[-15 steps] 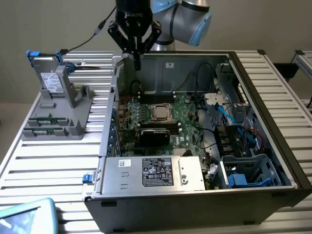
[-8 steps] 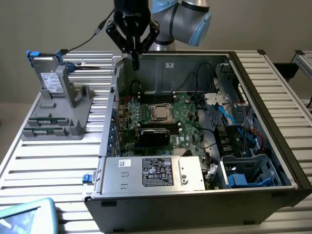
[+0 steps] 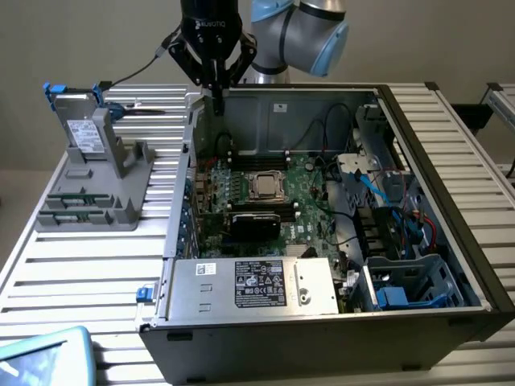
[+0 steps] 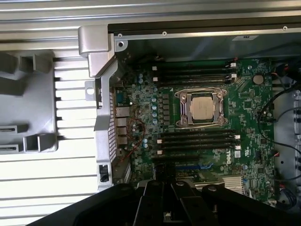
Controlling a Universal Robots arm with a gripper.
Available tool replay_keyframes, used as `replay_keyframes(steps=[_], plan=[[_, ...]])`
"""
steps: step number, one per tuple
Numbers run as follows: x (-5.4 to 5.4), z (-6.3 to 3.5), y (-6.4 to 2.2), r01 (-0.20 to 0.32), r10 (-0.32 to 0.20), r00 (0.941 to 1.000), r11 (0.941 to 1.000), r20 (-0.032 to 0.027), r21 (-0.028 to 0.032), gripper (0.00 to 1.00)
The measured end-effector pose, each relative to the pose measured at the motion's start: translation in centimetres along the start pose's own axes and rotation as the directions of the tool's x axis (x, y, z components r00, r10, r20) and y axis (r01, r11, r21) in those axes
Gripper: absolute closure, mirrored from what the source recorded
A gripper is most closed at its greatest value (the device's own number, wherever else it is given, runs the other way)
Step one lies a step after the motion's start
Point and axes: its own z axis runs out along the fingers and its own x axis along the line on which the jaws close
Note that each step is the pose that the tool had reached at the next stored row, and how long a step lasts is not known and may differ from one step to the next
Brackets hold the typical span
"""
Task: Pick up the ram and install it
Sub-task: 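Reach for the ram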
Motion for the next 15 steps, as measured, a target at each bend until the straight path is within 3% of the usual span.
replay_keyframes(steps=[15], plan=[[2.3, -0.05, -0.01, 0.000, 0.000, 1.0000, 1.0000, -0.0001, 0.0001, 0.89]])
